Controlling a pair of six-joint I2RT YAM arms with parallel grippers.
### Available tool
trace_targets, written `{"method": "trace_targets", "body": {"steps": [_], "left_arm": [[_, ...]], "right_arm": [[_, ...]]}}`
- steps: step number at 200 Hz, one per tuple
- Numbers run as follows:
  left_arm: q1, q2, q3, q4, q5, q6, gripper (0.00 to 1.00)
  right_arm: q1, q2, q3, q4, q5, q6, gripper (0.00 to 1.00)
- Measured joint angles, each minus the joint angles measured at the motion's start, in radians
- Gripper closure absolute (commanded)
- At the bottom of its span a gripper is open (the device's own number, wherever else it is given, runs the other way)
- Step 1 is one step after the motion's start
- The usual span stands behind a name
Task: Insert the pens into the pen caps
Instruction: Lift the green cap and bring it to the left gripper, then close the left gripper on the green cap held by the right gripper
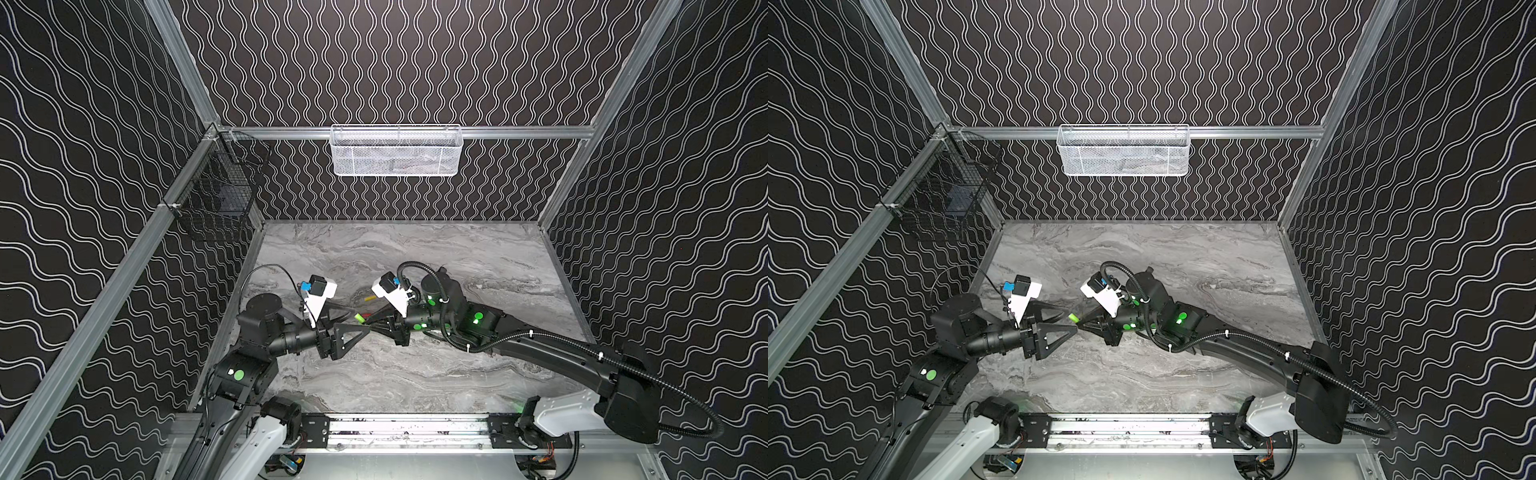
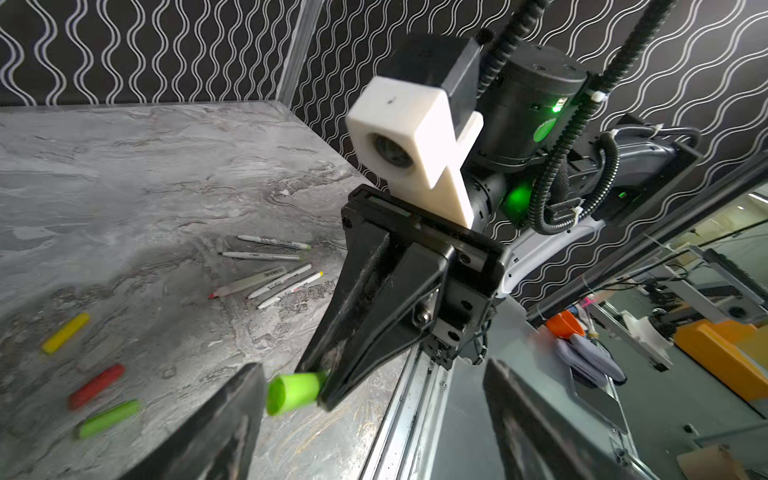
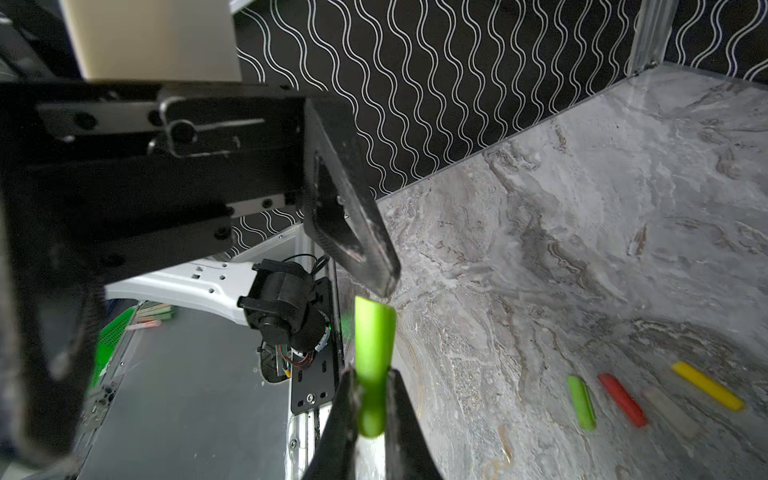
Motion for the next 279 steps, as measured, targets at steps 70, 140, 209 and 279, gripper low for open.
{"method": "trace_targets", "body": {"steps": [70,140,209,279], "left_arm": [[0.002,0.025,-0.006,0.063,0.070,-0.029,0.36],[0.006,0.029,-0.006,0.069,0.088,-0.030,0.62],[0.029,0.010,-0.008,0.071,0.120,-0.041,0.77],[0.068,0.003,-0.014,0.084,0.156,-0.051,0.92]], "right_arm": [[0.020,-0.004,-0.001,0.028,-0.048,-0.001,0.98],[0.029,-0.043,-0.016,0.106,-0.031,0.021,0.98],[0.029,-0.053,-0.021,0.128,-0.045,0.024,0.98],[0.029,-0.045,-0.023,0.150,-0.047,0.029,0.98]]}}
